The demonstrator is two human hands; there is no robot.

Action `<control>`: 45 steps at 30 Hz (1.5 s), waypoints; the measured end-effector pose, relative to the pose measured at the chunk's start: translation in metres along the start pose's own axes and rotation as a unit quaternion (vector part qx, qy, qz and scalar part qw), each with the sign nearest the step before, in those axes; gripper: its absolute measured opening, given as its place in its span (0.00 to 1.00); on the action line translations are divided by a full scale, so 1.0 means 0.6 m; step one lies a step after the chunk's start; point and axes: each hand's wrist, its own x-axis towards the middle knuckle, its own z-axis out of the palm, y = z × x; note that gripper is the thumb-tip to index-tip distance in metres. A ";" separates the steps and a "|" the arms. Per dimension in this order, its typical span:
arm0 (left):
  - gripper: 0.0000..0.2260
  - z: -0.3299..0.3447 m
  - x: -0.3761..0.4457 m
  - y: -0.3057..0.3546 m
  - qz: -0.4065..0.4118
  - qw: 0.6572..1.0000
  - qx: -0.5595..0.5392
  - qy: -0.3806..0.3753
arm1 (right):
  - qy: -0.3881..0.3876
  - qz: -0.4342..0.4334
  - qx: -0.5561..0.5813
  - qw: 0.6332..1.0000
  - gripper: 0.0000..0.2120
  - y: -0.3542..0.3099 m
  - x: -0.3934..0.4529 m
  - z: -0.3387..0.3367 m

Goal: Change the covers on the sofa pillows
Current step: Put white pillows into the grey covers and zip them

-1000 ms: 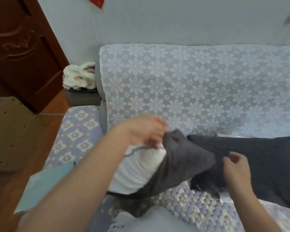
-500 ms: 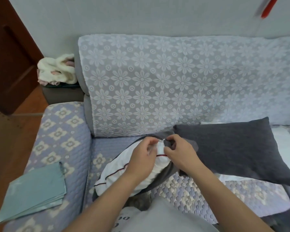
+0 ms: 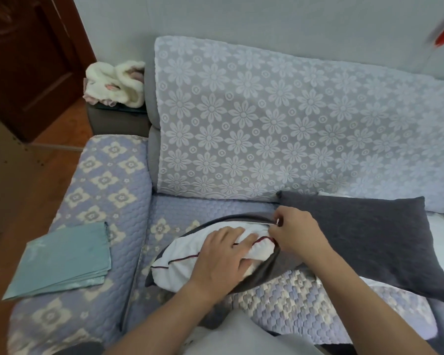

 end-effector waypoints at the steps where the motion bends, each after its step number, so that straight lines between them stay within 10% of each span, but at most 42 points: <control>1: 0.20 -0.004 0.004 0.002 -0.010 1.000 0.023 -0.011 | 0.021 -0.012 -0.023 0.999 0.02 -0.004 -0.010 -0.007; 7: 0.11 -0.011 0.073 0.041 -0.228 0.962 -0.099 -0.112 | 0.088 -0.106 -0.061 0.989 0.05 -0.075 -0.063 0.027; 13: 0.22 0.012 0.010 0.029 0.041 0.970 -0.180 -0.156 | 0.131 0.076 0.002 0.988 0.02 0.025 -0.034 0.007; 22: 0.21 0.119 -0.219 -0.198 -0.460 0.856 -0.099 -0.215 | 0.096 0.164 -0.038 0.981 0.01 0.111 -0.020 0.074; 29: 0.32 0.156 -0.187 -0.143 -0.406 0.857 -0.135 -0.286 | 0.124 0.246 0.050 0.960 0.05 0.149 -0.030 0.074; 35: 0.27 0.149 -0.149 -0.131 -0.471 0.856 -0.051 -0.206 | 0.219 0.222 0.134 0.941 0.08 0.149 -0.030 0.013; 41: 0.15 0.154 -0.079 -0.117 -0.289 0.932 0.047 -0.215 | 0.164 0.165 0.136 0.963 0.09 0.123 -0.018 -0.017; 45: 0.07 0.143 -0.062 -0.129 -0.392 0.897 0.029 -0.203 | 0.173 0.168 0.168 0.956 0.09 0.135 -0.003 -0.026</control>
